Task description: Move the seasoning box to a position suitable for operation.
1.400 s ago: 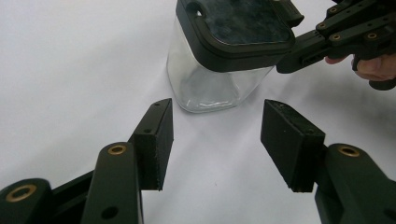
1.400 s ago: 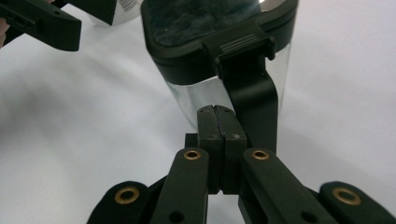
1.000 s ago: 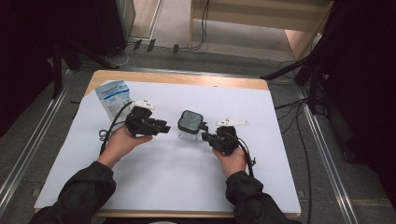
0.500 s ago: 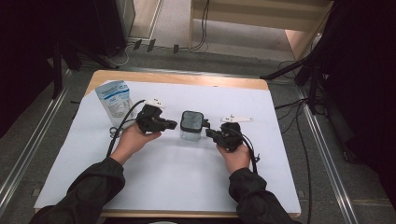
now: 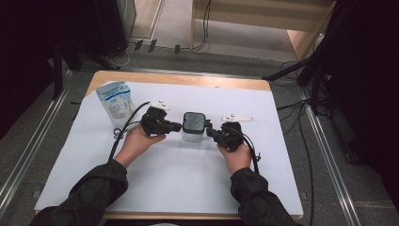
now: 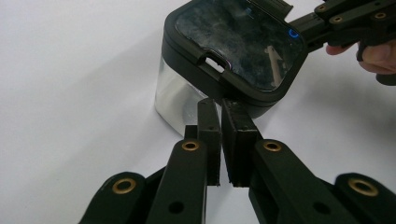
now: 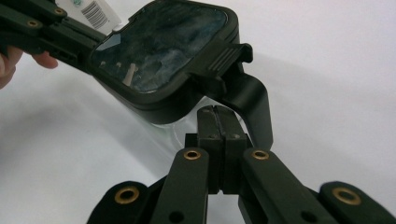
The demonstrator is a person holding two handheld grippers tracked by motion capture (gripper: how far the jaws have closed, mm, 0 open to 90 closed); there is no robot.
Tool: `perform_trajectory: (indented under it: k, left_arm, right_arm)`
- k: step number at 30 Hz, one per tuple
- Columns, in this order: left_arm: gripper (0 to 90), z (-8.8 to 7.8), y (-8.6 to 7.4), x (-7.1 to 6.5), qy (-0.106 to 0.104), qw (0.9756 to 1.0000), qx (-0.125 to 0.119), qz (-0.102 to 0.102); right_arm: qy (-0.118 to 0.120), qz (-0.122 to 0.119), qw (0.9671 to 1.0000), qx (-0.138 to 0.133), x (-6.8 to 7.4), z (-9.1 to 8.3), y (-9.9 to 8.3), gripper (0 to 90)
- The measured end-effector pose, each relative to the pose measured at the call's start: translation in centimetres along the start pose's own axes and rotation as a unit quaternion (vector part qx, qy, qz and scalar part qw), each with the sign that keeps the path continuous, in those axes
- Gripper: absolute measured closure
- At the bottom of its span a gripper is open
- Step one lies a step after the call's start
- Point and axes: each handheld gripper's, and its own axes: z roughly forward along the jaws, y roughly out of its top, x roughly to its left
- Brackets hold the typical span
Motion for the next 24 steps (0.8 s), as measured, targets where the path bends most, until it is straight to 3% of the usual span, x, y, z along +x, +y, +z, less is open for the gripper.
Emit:
perform_trajectory:
  k: [11, 14, 17, 22, 24]
  left_arm:
    - [85.0, 0.2, -0.3, -0.7, -0.016, 0.9998, 0.009, 0.007]
    - [79.2, -0.1, -0.4, -0.5, -0.009, 0.9999, 0.01, 0.006]
    - [72.7, -0.5, -0.5, -0.3, -0.018, 0.9998, 0.005, 0.002]
    - [50.6, -0.9, -0.6, -0.5, -0.004, 0.9991, -0.008, 0.042]
    - [44.3, -0.9, -0.6, -0.6, 0.002, 0.9988, -0.012, 0.046]
  right_arm:
    - [0.001, 0.004, 1.0, -0.005, -0.2, -0.1, 0.2, 90.0]
    - [0.001, 0.002, 1.0, -0.002, -0.3, -0.3, 0.2, 90.0]
    - [0.001, -0.001, 1.0, 0.0, -0.5, -0.7, 0.3, 90.0]
    - [-0.001, -0.008, 1.0, -0.002, -1.2, -1.7, 0.6, 90.0]
    - [-0.003, -0.009, 1.0, -0.003, -1.5, -2.1, 0.7, 90.0]
